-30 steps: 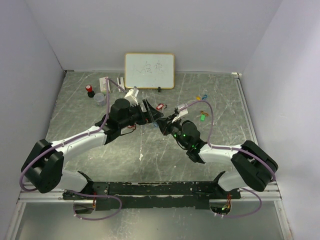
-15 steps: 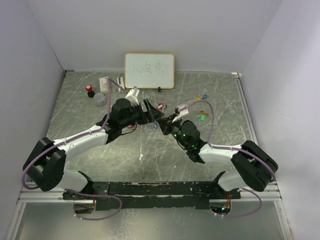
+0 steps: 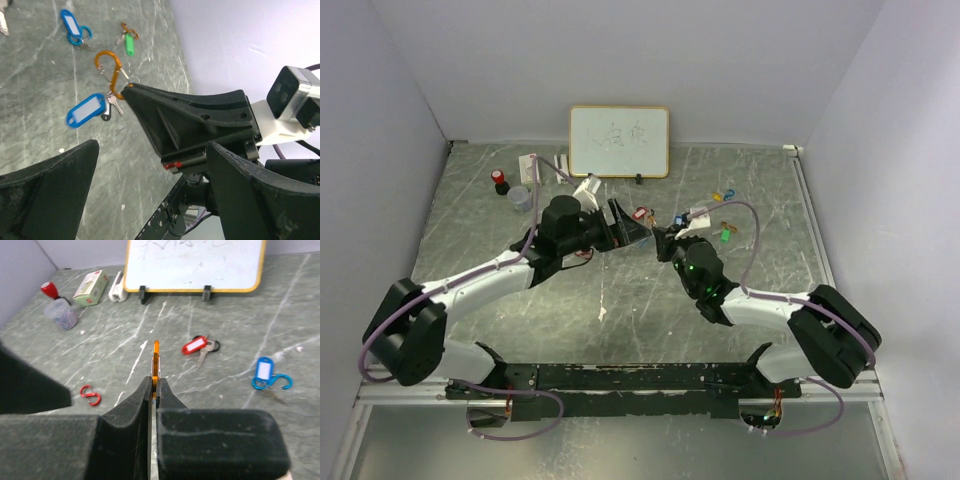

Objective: Put the keys on the keyring

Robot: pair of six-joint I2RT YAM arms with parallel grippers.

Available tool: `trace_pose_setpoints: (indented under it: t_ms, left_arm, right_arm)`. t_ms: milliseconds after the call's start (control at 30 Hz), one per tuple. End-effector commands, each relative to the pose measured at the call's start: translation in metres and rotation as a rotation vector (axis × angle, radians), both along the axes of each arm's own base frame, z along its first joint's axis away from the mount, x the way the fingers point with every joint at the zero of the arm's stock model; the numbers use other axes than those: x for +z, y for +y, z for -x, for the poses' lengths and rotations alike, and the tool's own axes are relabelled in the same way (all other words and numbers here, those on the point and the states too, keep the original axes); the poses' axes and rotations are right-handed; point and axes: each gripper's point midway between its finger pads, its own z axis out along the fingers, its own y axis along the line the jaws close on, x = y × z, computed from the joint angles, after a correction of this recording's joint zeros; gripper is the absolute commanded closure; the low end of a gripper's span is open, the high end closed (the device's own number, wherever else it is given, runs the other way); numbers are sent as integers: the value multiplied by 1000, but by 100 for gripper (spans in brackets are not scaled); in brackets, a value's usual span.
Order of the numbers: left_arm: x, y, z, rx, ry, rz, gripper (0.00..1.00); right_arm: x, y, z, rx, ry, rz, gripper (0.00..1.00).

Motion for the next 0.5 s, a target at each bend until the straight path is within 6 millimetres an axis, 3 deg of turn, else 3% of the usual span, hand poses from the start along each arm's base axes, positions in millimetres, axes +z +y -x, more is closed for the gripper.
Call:
trace_pose_setpoints:
  t_ms: [0,167,367,467]
  left_arm:
    - [28,23,-8,100,-95,-45,0]
    - [23,49,-15,156,-91,-62,0]
    - [16,64,-16,178,-84,-75,0]
    - [12,67,-15,178,-81,-85,0]
  right_arm:
    - [4,-31,-11,-107,3,23,100]
    - [20,4,10,148,-58,-16,100]
    - [-13,-46,-23,-166,126,64,100]
    - [-14,-42,-23,-122,129,42,100]
